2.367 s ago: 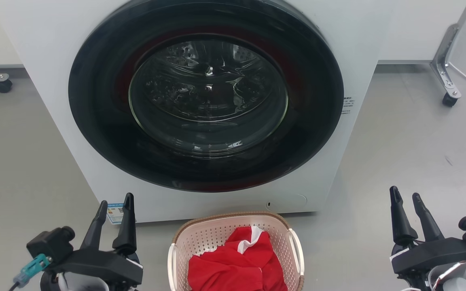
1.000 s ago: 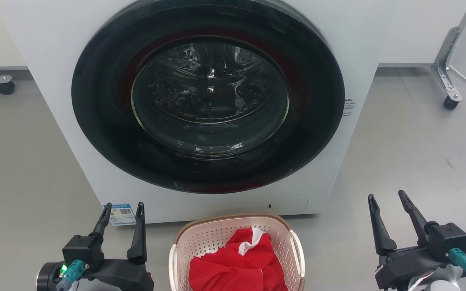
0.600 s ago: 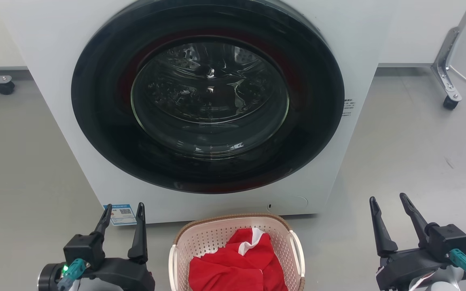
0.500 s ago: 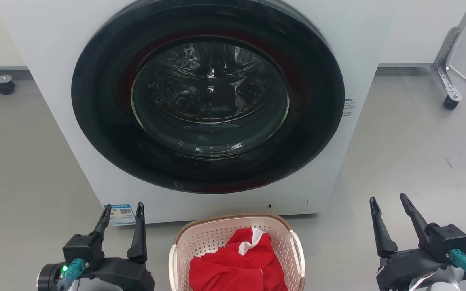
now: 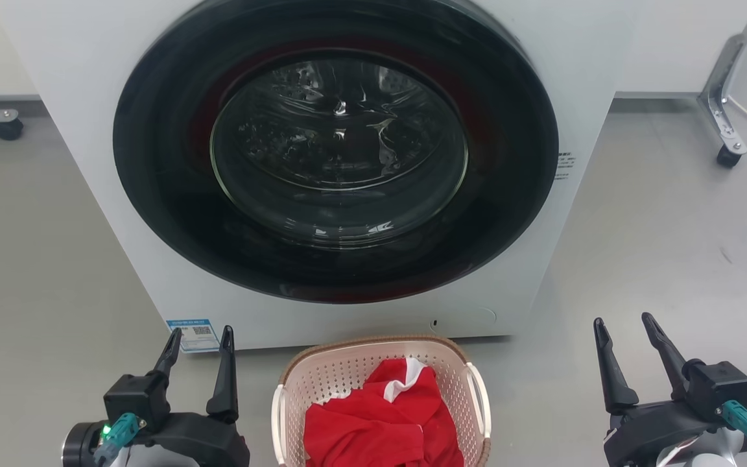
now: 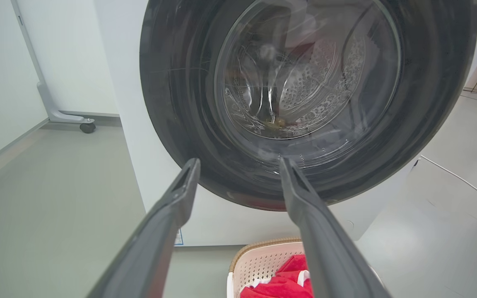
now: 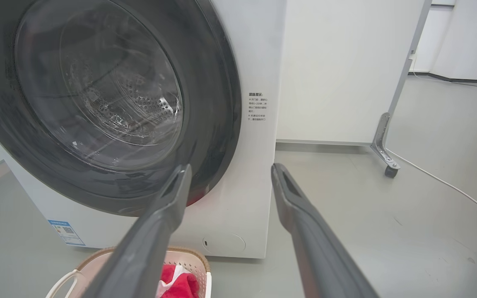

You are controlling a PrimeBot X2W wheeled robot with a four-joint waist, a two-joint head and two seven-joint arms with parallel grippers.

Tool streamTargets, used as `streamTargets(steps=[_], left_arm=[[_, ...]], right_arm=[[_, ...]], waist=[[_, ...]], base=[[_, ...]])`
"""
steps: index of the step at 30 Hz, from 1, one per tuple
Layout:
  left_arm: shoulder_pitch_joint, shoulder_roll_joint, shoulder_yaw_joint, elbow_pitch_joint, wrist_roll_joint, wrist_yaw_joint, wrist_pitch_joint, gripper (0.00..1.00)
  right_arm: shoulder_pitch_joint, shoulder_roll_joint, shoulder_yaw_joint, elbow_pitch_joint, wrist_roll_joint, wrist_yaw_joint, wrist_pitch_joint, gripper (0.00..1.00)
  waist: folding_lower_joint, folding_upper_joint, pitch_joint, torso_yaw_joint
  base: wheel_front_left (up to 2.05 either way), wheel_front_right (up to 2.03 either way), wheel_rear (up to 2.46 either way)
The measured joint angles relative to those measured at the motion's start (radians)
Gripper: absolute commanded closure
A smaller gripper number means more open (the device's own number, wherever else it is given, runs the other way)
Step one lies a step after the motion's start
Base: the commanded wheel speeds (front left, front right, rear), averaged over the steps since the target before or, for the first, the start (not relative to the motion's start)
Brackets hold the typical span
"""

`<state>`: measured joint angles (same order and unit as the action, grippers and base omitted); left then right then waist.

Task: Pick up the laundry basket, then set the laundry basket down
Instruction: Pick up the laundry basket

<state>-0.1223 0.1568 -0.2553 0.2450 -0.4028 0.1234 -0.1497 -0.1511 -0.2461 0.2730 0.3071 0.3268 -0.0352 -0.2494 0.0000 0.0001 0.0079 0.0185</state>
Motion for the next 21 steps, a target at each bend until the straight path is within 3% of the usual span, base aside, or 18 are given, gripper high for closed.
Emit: streamTargets(steps=[21], left_arm=[[-0.081, -0.015, -0.005, -0.049, 0.027, 0.0, 0.007, 0.0]], right_arm=[[-0.085, 0.007, -0.013, -0.012, 0.009, 0.0, 0.002, 0.0]], waist=[[0.0002, 0.0, 0.207, 0.01]], base=[[0.0, 0.0, 0.0]])
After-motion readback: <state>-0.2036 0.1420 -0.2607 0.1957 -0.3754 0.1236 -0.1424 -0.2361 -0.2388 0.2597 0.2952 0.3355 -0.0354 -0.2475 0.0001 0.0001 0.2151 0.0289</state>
